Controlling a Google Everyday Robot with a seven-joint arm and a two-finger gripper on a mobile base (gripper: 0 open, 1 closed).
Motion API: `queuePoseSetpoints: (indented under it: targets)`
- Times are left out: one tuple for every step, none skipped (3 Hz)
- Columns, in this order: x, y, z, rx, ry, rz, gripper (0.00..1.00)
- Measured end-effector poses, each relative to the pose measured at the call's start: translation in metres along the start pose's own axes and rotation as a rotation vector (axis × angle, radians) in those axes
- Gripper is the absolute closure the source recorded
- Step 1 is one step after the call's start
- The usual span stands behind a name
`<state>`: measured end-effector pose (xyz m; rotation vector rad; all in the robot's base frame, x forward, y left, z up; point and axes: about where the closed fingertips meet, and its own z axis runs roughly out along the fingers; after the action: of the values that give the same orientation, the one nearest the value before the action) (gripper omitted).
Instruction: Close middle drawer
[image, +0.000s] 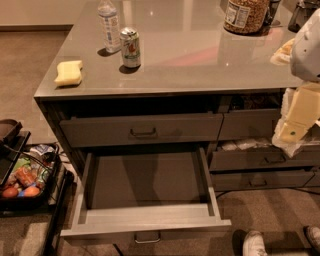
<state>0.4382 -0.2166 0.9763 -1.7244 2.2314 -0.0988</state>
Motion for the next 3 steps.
queuePoseSetpoints:
  targets:
    - [0.000,0.000,0.000,0.000,0.000,0.000,0.00]
    - [-0.003,0.002,0.004,0.049,-0.041,-0.001,0.00]
    - [-0.010,0.038,0.022,0.087,-0.145,-0.047,0.00]
